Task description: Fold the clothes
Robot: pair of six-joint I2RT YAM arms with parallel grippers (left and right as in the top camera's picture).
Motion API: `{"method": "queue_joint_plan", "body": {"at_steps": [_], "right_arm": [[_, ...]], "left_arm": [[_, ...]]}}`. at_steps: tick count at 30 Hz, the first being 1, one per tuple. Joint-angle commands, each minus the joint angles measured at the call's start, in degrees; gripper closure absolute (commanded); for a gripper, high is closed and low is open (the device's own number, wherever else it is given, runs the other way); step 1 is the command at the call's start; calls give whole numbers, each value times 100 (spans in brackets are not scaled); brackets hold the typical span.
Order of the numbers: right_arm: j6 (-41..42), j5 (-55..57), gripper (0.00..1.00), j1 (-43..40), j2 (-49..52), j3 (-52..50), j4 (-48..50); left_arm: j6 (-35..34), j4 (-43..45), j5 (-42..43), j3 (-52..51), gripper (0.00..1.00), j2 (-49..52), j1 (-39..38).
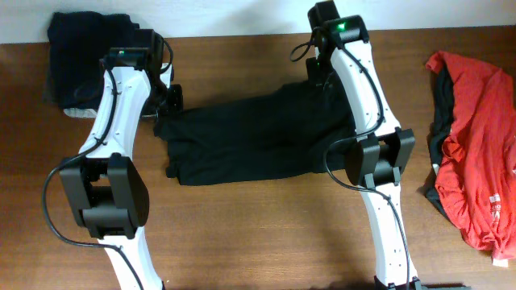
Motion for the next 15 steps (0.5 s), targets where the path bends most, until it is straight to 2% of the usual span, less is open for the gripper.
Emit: {"method": "queue_joint_plan", "body": {"at_steps": [1, 5, 15], "right_arm": [[592, 450, 96, -85, -208, 599, -562], [719, 446, 96, -149, -208, 704, -1139], [848, 210, 96, -317, -227, 649, -1139]], "left_arm": [[-96, -85, 46, 101, 99, -238, 20], [-94, -262, 46, 101, 99, -238, 20], [-96, -1025, 46, 98, 99, -236, 20]]}}
